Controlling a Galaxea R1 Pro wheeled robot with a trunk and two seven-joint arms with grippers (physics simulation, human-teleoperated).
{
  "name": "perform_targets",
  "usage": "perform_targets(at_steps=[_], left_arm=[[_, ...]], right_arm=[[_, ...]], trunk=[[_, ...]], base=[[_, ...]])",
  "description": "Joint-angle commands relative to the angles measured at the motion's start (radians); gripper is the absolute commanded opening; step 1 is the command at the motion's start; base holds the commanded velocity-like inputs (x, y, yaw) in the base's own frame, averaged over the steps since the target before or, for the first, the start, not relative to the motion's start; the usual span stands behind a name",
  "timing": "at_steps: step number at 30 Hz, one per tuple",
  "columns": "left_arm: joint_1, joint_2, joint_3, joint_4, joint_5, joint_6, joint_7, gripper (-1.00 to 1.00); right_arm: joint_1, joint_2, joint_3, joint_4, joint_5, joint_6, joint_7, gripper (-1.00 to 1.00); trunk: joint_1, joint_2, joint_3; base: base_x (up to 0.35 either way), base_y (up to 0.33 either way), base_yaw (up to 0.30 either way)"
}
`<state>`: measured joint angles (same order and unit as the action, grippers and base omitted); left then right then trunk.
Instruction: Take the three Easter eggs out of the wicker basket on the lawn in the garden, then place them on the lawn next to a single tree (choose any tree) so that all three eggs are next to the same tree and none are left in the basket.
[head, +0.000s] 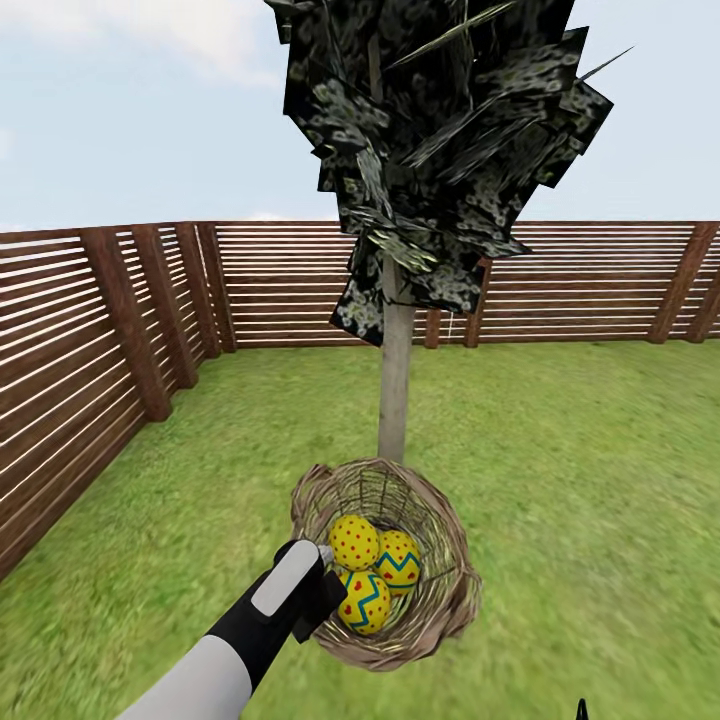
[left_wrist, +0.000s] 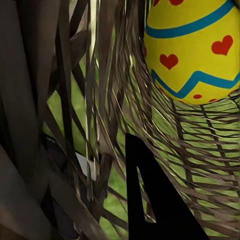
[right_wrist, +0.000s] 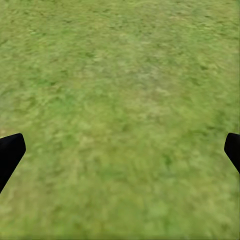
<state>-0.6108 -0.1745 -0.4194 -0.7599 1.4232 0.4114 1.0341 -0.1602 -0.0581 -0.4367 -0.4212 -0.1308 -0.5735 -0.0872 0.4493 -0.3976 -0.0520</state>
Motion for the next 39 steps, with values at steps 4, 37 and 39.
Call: perform_targets(at_steps=[4, 37, 39], left_arm=[[-0.001, 0.000, 0.002, -0.001, 0.005, 0.002, 0.010, -1.00], [-0.001, 0.000, 0.145, 0.019, 0.063, 0.014, 0.142, -1.00], [-0.001, 0.000, 0.145, 0.019, 0.061, 0.014, 0.142, -1.00]], right_arm=[[-0.001, -0.001, 0.003, -0.001, -0.007, -0.005, 0.002, 1.00], [-0.001, -0.043, -0.011, -0.111, -0.008, -0.011, 0.000, 1.00], [-0.001, -0.042, -0.010, -0.187, -0.007, -0.010, 0.000, 1.00]], trunk=[[0.012, -0.023, -0.012], [0.139, -0.254, -0.115], [0.146, -0.268, -0.121]], base=[[0.000, 0.000, 0.000], [0.000, 0.000, 0.000], [0.000, 0.000, 0.000]])
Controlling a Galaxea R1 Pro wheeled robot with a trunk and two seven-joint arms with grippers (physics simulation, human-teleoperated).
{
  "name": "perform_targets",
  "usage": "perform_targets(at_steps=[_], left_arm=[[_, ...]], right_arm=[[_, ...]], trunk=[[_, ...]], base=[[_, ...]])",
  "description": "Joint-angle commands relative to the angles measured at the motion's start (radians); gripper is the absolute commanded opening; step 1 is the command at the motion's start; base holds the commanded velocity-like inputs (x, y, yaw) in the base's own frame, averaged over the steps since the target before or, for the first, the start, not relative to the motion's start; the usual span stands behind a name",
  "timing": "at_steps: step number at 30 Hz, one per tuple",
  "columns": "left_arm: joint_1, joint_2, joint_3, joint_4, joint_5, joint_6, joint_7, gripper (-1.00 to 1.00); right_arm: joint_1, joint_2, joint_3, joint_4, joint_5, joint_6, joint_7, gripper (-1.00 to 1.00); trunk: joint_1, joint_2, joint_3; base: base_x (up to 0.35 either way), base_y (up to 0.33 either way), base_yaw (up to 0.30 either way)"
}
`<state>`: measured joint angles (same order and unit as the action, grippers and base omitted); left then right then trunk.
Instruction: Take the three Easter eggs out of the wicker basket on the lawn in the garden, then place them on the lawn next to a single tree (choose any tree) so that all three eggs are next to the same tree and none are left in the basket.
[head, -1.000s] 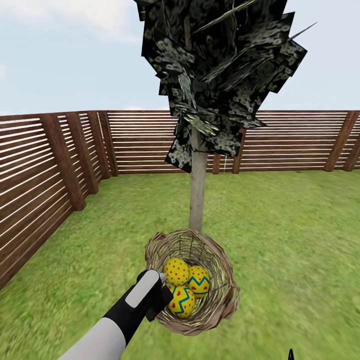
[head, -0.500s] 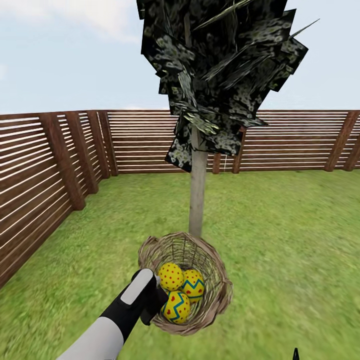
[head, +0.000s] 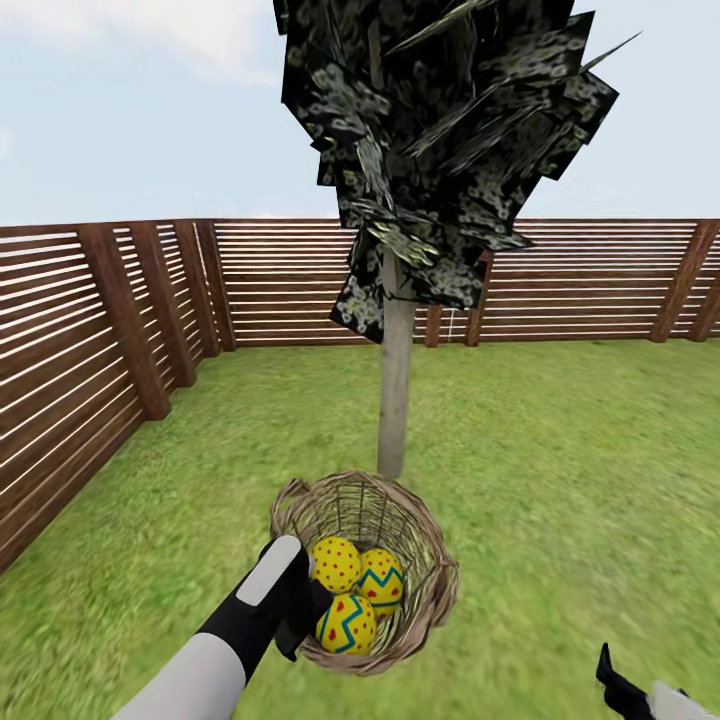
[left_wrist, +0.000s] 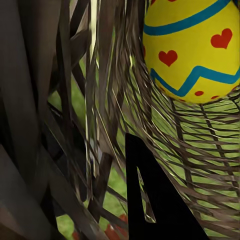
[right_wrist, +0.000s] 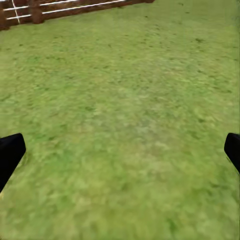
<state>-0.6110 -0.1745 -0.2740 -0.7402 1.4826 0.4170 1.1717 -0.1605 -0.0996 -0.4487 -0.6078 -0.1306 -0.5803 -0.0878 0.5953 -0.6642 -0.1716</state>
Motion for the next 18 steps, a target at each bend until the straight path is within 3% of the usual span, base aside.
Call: perform_targets(at_steps=[1, 4, 6, 8, 13, 15, 18], left_arm=[[-0.001, 0.000, -0.001, -0.002, 0.001, 0.008, 0.005, -1.00], [-0.001, 0.000, -0.001, -0.005, 0.001, 0.008, 0.005, -1.00], [-0.001, 0.000, -0.006, -0.007, 0.000, 0.006, 0.005, -1.00], [-0.001, 0.000, -0.010, -0.008, -0.001, 0.002, 0.005, -1.00], [-0.001, 0.000, -0.013, -0.009, -0.001, 0.007, -0.008, -1.00], [-0.001, 0.000, -0.013, -0.008, -0.001, 0.008, -0.009, -1.00], [-0.001, 0.000, -0.021, -0.008, -0.001, 0.004, -0.009, -1.00]], right_arm=[[-0.001, 0.001, 0.001, -0.031, -0.007, -0.004, -0.001, 1.00], [-0.001, 0.012, 0.003, -0.180, -0.005, -0.005, -0.021, 1.00], [-0.002, 0.002, 0.007, -0.245, -0.002, -0.004, -0.073, 1.00], [-0.002, 0.008, 0.012, -0.297, 0.001, -0.004, -0.080, 1.00], [-0.002, 0.012, 0.023, -0.285, 0.003, 0.001, -0.072, 1.00], [-0.001, 0.025, 0.091, -0.255, 0.064, 0.013, -0.013, 1.00], [-0.002, 0.027, 0.110, -0.254, 0.076, 0.082, 0.017, 1.00]], trunk=[[0.004, -0.009, -0.005], [0.016, -0.030, -0.015], [0.023, -0.044, -0.024], [0.031, -0.058, -0.033], [0.050, -0.093, -0.057], [0.058, -0.107, -0.066], [0.069, -0.128, -0.081]], base=[[0.000, 0.000, 0.000], [0.000, 0.000, 0.000], [0.000, 0.000, 0.000], [0.000, 0.000, 0.000], [0.000, 0.000, 0.000], [0.000, 0.000, 0.000], [0.000, 0.000, 0.000]])
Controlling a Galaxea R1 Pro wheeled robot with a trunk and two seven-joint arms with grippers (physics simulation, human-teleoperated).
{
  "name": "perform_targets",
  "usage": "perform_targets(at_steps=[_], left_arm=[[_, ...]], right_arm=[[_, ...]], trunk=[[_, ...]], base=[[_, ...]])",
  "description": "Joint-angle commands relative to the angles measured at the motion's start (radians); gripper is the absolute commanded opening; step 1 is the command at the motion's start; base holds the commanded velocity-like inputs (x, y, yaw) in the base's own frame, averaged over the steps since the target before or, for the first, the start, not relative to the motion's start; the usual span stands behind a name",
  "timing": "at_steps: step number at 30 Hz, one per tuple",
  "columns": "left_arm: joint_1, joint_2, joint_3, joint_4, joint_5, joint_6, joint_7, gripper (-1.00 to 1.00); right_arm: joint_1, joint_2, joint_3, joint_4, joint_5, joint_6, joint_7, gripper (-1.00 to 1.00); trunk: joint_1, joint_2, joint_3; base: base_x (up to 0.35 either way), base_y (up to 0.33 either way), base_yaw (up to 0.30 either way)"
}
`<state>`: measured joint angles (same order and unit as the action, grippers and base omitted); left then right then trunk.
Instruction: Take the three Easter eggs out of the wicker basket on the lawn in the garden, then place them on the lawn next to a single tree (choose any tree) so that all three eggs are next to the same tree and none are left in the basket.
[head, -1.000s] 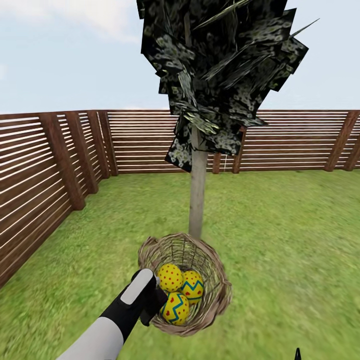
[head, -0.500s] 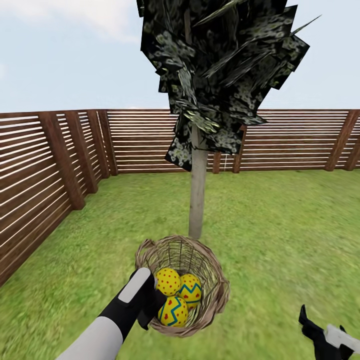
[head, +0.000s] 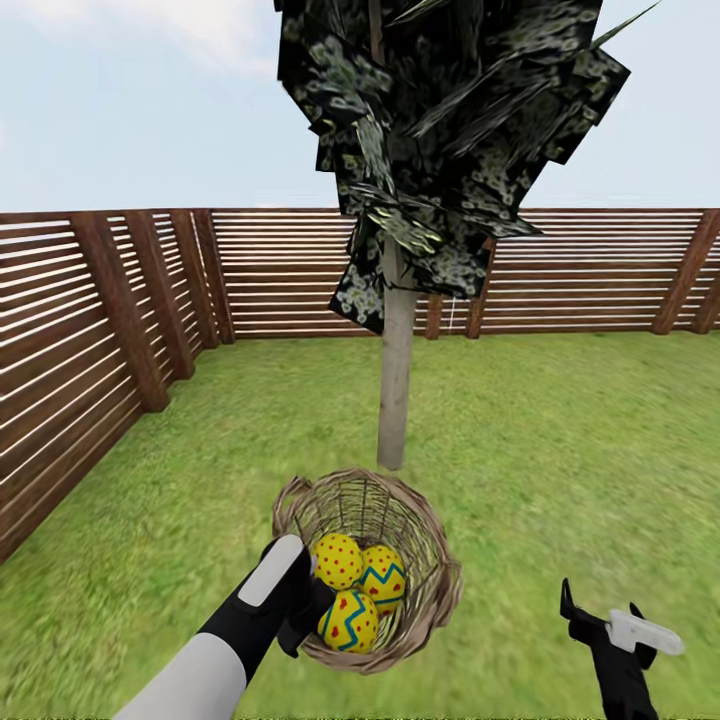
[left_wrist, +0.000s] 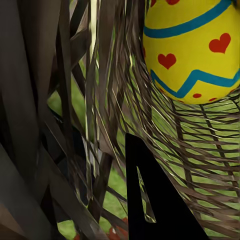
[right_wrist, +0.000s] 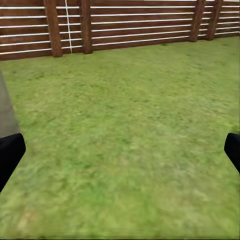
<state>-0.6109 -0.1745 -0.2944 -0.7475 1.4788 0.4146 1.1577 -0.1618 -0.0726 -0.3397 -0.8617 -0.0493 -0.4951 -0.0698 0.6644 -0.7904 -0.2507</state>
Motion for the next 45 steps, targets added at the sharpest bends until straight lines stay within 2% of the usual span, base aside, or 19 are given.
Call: perform_targets(at_steps=[1, 11, 15, 25, 26, 28, 30, 36, 45], left_arm=[[-0.001, 0.000, -0.004, 0.001, 0.003, 0.003, 0.005, -1.00], [-0.001, 0.000, -0.003, 0.008, 0.008, -0.003, 0.011, -1.00], [-0.001, 0.000, 0.008, 0.005, 0.008, -0.009, 0.005, -1.00], [-0.001, 0.000, 0.010, 0.000, 0.009, -0.014, 0.005, -1.00], [-0.001, 0.000, 0.011, 0.002, 0.011, -0.015, 0.005, -1.00], [-0.001, 0.000, 0.011, 0.006, 0.053, -0.016, 0.005, -1.00], [-0.001, 0.000, 0.011, 0.009, 0.066, -0.016, 0.004, -1.00], [-0.001, 0.000, 0.009, 0.021, 0.064, -0.016, -0.038, -1.00], [-0.001, 0.000, 0.001, 0.011, 0.062, -0.010, -0.033, -1.00]], right_arm=[[-0.001, 0.000, 0.002, 0.000, -0.005, 0.000, 0.000, 1.00], [0.000, 0.002, 0.002, -0.008, 0.003, -0.003, -0.010, 1.00], [-0.001, 0.002, -0.001, -0.006, 0.003, -0.003, -0.010, 1.00], [-0.001, 0.002, -0.002, 0.000, 0.003, -0.011, -0.011, 1.00], [-0.001, 0.003, -0.003, 0.001, 0.003, -0.011, -0.011, 1.00], [0.000, 0.002, -0.004, 0.000, 0.003, -0.011, -0.018, 1.00], [-0.001, 0.002, -0.004, 0.000, 0.003, -0.011, -0.019, 1.00], [-0.001, 0.002, -0.003, -0.001, 0.004, -0.011, -0.019, 1.00], [-0.001, 0.002, -0.001, 0.003, 0.005, -0.011, -0.028, 1.00]], trunk=[[0.004, -0.009, -0.006], [0.042, -0.079, -0.053], [0.058, -0.107, -0.072], [0.096, -0.177, -0.108], [0.100, -0.184, -0.113], [0.108, -0.198, -0.123], [0.115, -0.212, -0.132], [0.138, -0.254, -0.161], [0.173, -0.317, -0.204]], base=[[0.000, 0.000, 0.000], [0.000, 0.000, 0.000], [0.000, 0.000, 0.000], [0.000, 0.000, 0.000], [0.000, 0.000, 0.000], [0.000, 0.000, 0.000], [0.000, 0.000, 0.000], [0.000, 0.000, 0.000], [0.000, 0.000, 0.000]])
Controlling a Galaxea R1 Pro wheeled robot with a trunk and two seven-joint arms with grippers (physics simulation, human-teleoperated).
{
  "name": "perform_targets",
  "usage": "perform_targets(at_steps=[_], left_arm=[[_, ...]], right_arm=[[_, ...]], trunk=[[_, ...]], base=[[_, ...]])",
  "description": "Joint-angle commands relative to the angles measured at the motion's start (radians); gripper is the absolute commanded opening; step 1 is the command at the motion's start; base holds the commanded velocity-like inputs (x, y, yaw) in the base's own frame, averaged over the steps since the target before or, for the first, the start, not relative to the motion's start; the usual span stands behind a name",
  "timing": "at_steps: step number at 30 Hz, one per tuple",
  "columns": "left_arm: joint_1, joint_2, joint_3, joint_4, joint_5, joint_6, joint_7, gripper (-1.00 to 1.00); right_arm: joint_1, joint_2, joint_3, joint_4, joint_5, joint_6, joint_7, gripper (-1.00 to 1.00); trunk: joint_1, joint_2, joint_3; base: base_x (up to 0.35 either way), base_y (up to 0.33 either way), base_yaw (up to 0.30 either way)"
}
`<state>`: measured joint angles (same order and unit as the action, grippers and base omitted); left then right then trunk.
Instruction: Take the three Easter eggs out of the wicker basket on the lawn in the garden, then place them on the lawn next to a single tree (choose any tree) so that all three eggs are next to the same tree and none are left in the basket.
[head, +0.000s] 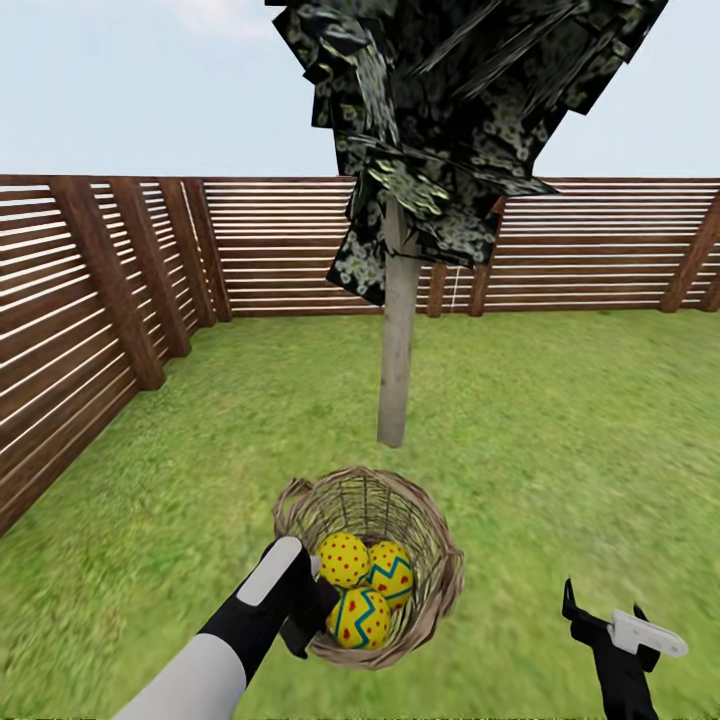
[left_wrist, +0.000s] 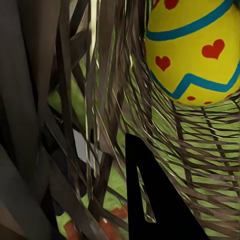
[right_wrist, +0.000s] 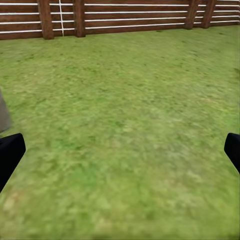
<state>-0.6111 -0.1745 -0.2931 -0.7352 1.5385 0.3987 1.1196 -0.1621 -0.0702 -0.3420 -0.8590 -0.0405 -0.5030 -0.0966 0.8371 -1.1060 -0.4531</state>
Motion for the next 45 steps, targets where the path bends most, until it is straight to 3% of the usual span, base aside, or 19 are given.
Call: perform_targets(at_steps=[1, 12, 15, 18, 21, 23, 25, 30, 38, 42, 45], left_arm=[[-0.001, 0.000, -0.003, -0.004, 0.000, 0.012, 0.001, -1.00], [-0.019, 0.000, 0.008, -0.032, 0.003, 0.043, 0.010, -1.00], [-0.033, 0.000, 0.057, -0.039, 0.007, 0.054, 0.013, -1.00], [-0.055, 0.000, 0.069, -0.035, 0.009, 0.056, 0.017, -1.00], [-0.087, 0.000, 0.074, -0.033, 0.021, 0.065, 0.074, -1.00], [-0.092, 0.000, 0.118, -0.033, 0.039, 0.068, 0.133, -1.00], [-0.098, 0.000, 0.130, -0.036, 0.043, 0.069, 0.204, -1.00], [-0.106, 0.000, 0.132, -0.034, 0.077, 0.066, 0.225, -1.00], [-0.111, 0.000, 0.131, 0.026, 0.079, 0.057, 0.227, -1.00], [-0.111, 0.000, 0.131, 0.029, 0.079, 0.059, 0.226, -1.00], [-0.111, 0.000, 0.129, 0.030, 0.077, 0.062, 0.226, -1.00]], right_arm=[[-0.001, 0.000, 0.001, 0.001, -0.004, -0.003, -0.002, 1.00], [0.000, 0.000, 0.000, -0.007, -0.004, -0.003, -0.014, 1.00], [0.000, 0.000, 0.000, -0.009, -0.005, -0.004, -0.015, 1.00], [0.000, 0.000, 0.000, -0.008, -0.005, -0.003, -0.016, 1.00], [0.000, 0.000, 0.000, -0.006, -0.005, -0.003, -0.017, 1.00], [-0.001, 0.000, 0.000, -0.006, -0.004, -0.003, -0.017, 1.00], [-0.001, 0.000, 0.000, -0.004, -0.004, -0.003, -0.017, 1.00], [0.000, 0.001, -0.001, -0.015, -0.005, -0.004, -0.021, 1.00], [-0.001, -0.001, -0.006, -0.083, -0.005, -0.002, -0.058, 1.00], [0.000, -0.002, -0.006, -0.156, -0.004, -0.002, -0.089, 1.00], [-0.001, -0.002, -0.005, -0.158, -0.004, 0.000, -0.095, 1.00]], trunk=[[0.004, -0.008, -0.006], [0.046, -0.085, -0.058], [0.058, -0.106, -0.073], [0.069, -0.127, -0.087], [0.081, -0.148, -0.101], [0.088, -0.162, -0.111], [0.096, -0.176, -0.120], [0.115, -0.211, -0.144], [0.146, -0.267, -0.181], [0.161, -0.295, -0.200], [0.173, -0.316, -0.214]], base=[[0.000, 0.000, 0.000], [0.000, 0.000, 0.000], [0.000, 0.000, 0.000], [0.000, 0.000, 0.000], [0.000, 0.000, 0.000], [0.000, 0.000, 0.000], [0.000, 0.000, 0.000], [0.000, 0.000, 0.000], [0.000, 0.000, 0.000], [0.000, 0.000, 0.000], [0.000, 0.000, 0.000]])
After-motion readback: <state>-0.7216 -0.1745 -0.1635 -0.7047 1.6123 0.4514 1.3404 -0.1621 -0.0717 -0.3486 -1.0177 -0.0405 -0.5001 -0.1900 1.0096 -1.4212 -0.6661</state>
